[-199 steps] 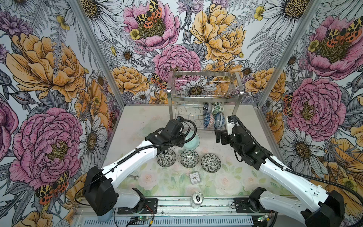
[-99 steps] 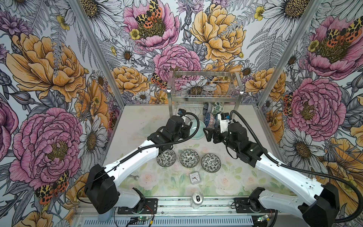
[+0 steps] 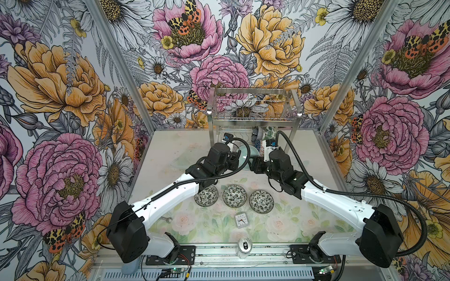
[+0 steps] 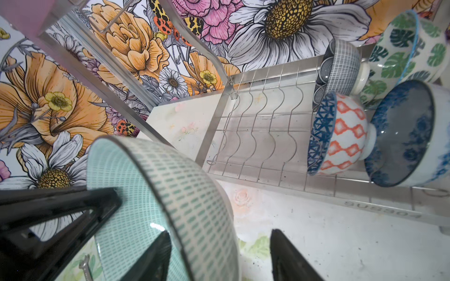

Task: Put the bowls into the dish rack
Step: 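Grasp the pale green bowl with the right gripper while the left holds it, then carry the pale green bowl to the rack with the right gripper while the left withdraws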

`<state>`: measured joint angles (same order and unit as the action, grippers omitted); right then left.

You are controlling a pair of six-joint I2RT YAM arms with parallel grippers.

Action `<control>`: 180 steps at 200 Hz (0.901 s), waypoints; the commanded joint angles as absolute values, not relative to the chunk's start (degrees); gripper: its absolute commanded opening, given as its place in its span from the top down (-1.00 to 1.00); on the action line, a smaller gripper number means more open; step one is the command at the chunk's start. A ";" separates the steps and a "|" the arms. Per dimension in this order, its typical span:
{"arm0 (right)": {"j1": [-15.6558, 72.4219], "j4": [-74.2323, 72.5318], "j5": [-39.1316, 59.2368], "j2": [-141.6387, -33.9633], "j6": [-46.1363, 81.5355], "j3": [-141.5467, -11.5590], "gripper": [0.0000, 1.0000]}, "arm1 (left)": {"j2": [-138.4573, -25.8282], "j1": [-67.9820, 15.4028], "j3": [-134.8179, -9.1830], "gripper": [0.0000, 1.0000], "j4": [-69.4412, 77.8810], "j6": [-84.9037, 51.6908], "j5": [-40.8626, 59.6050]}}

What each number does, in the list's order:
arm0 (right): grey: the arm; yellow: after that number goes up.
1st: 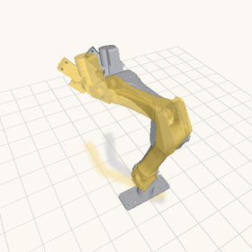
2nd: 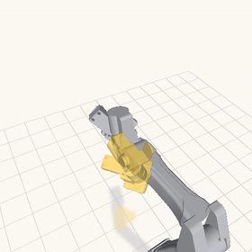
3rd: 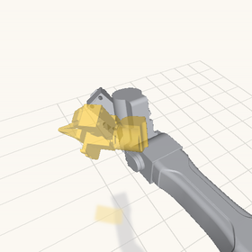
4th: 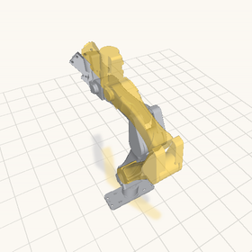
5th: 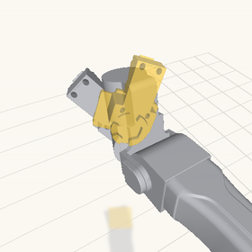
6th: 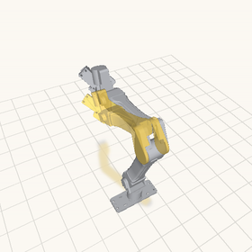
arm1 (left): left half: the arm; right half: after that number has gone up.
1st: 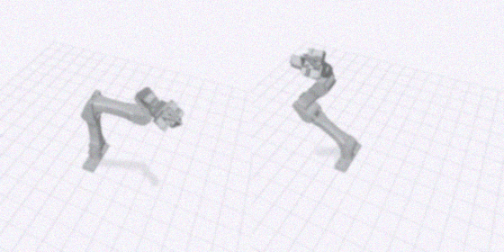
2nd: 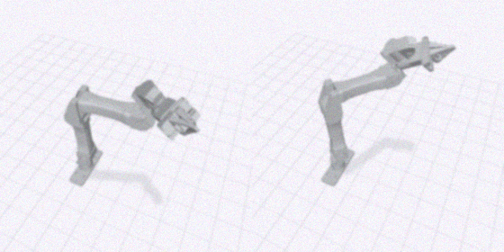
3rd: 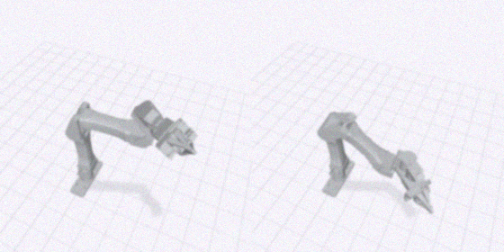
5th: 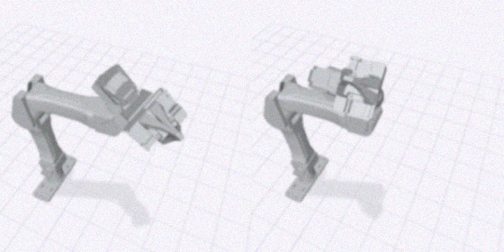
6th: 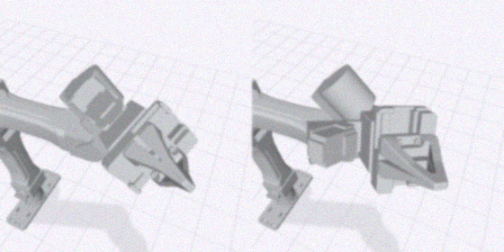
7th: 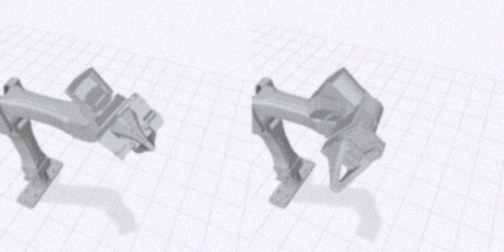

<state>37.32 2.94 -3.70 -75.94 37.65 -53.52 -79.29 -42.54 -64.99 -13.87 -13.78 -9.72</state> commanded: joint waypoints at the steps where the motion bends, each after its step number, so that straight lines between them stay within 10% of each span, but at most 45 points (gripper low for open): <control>1: 37.97 -0.17 -3.50 -76.60 39.84 -55.27 0.01 | -78.66 -43.02 -66.19 1.00 -8.53 -15.33 -10.72; 28: 38.27 0.29 -4.33 -76.64 39.57 -55.49 1.00 | -78.49 -43.33 -66.06 1.00 -8.66 -15.23 -10.72; 66: 38.56 1.81 -5.35 -75.70 37.26 -55.99 1.00 | -77.55 -43.42 -66.22 1.00 -11.82 -14.48 -10.69; 97: 38.58 4.09 -8.89 -73.84 33.32 -56.42 1.00 | -76.02 -42.67 -69.17 -0.96 -23.23 -9.96 -10.31; 180: 40.98 12.77 -30.47 -81.75 19.12 -65.43 1.00 | -68.15 -31.30 -74.13 -0.97 -41.49 3.10 -10.94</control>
